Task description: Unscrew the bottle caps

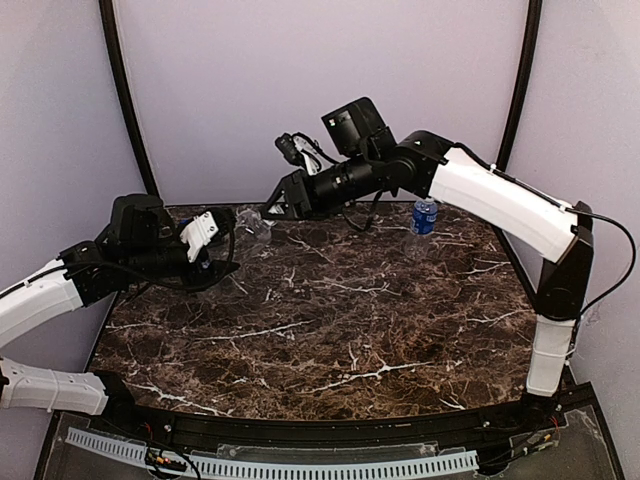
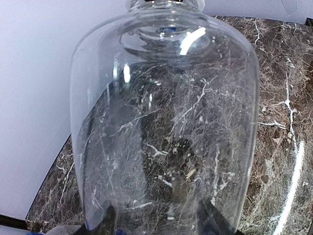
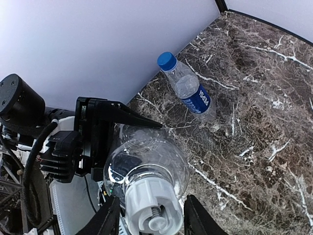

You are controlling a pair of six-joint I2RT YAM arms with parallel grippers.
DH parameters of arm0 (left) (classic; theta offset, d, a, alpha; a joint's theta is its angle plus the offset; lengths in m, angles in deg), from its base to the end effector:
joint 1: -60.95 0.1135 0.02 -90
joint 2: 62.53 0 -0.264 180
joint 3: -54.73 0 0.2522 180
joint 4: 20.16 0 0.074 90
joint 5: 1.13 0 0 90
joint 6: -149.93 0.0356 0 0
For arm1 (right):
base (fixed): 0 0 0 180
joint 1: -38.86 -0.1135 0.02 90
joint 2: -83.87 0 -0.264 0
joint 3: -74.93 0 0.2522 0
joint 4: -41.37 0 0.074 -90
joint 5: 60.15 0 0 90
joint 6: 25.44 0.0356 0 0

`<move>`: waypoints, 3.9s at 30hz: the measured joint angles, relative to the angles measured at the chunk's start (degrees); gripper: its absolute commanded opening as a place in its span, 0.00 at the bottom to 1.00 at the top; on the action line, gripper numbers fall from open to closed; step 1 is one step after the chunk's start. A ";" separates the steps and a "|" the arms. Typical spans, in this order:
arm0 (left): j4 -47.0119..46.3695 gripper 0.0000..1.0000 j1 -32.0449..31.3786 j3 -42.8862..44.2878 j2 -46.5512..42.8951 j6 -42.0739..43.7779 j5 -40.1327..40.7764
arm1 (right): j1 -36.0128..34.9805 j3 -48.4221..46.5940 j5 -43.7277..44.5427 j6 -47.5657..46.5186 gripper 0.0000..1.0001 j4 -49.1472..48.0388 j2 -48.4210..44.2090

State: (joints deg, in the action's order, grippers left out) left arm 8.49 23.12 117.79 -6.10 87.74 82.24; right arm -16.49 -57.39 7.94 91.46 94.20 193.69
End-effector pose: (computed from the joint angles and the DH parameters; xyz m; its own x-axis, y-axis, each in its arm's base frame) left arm 0.1759 -0.1418 0.3216 0.0617 0.5388 -0.8402 0.7518 0.5286 0.3942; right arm 0.2363 0.3653 0.4043 -0.6842 -0.2517 -0.6845 -0.7140 0.4221 0.5586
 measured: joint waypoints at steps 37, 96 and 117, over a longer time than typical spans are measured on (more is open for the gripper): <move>22.77 0.46 -0.26 -0.68 -1.57 6.49 -38.14 | -18.36 28.09 10.45 -90.05 0.00 -7.69 -18.91; -3.17 0.40 0.04 -5.33 -3.13 0.33 -1.03 | -5.01 5.29 13.84 -5.53 0.63 -2.23 -3.74; -3.34 0.40 0.09 -6.03 -3.23 0.50 -1.97 | -2.29 5.35 3.69 -2.97 0.04 -3.65 -1.27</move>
State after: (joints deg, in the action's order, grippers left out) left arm 5.15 23.21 111.76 -9.34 88.24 80.27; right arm -18.79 -52.04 11.63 88.49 90.55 192.42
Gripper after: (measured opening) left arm 0.545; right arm 0.224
